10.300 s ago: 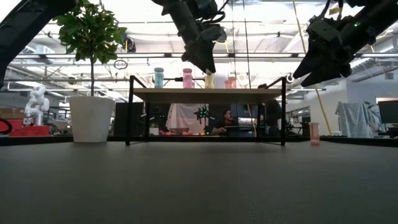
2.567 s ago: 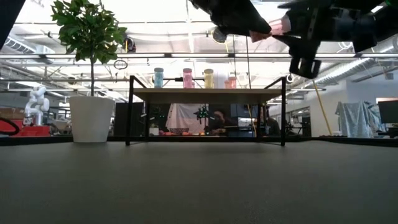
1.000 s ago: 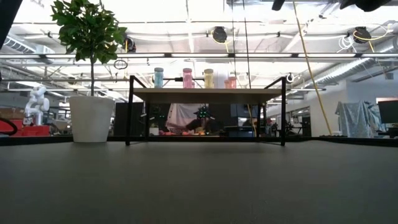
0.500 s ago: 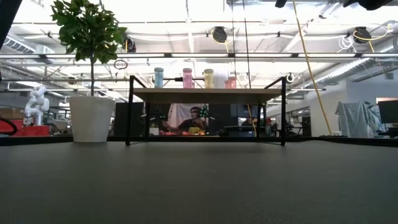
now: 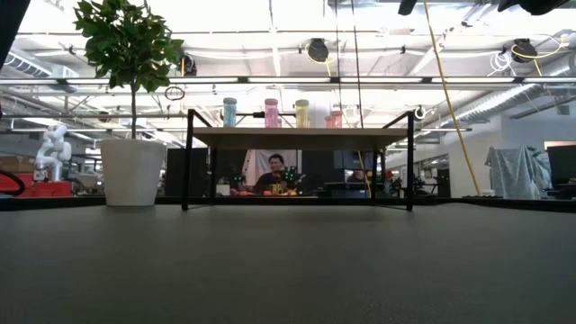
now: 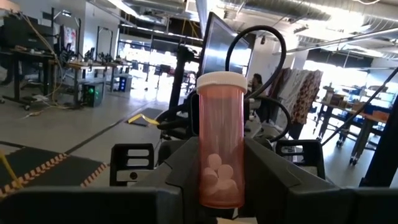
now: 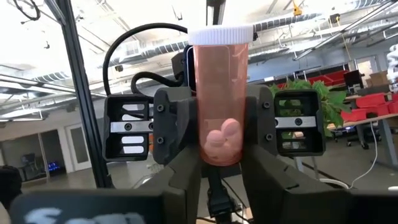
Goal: Pick and place medicine bottles onto shelf by color
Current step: Put the orange pill bottle on the shelf aligned with the other orange pill bottles
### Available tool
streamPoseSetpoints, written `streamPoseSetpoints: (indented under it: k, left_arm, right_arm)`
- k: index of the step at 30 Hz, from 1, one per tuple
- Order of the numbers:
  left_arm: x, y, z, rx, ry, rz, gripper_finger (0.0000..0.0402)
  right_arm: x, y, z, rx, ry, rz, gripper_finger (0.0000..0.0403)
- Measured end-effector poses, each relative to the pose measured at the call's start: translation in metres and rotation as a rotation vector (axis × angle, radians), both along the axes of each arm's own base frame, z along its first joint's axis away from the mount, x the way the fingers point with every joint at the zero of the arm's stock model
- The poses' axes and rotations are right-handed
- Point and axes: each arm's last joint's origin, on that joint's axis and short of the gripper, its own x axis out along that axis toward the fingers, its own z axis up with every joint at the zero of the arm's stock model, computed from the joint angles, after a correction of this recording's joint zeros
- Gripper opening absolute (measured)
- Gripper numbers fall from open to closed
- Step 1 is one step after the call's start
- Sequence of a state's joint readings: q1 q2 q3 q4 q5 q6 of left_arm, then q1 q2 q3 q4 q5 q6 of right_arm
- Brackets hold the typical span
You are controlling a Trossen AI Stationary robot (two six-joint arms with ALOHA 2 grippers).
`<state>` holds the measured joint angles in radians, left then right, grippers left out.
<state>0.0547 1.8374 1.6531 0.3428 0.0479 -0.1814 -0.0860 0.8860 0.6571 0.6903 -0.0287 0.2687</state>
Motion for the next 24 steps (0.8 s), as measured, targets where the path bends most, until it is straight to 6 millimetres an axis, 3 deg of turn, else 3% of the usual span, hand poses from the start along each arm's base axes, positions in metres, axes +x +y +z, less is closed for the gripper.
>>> streamPoseSetpoints:
  k: [7, 17, 21, 24]
  left_arm:
    - [0.000, 0.000, -0.001, -0.031, 0.003, 0.012, 0.0137]
    - [-0.002, 0.003, -0.007, -0.040, 0.091, 0.031, 0.0297]
    - [-0.017, 0.008, 0.011, -0.029, 0.085, 0.063, 0.0344]
    - [-0.025, 0.010, 0.019, 0.003, 0.080, 0.133, 0.0354]
  right_arm:
    - [0.000, 0.000, -0.001, 0.011, 0.008, -0.005, 0.0095]
    - [-0.002, -0.002, -0.008, -0.009, 0.129, -0.081, 0.0096]
    - [-0.003, -0.003, -0.020, -0.065, 0.274, -0.139, 0.0098]
    - [-0.004, -0.003, -0.028, -0.123, 0.370, -0.149, 0.0099]
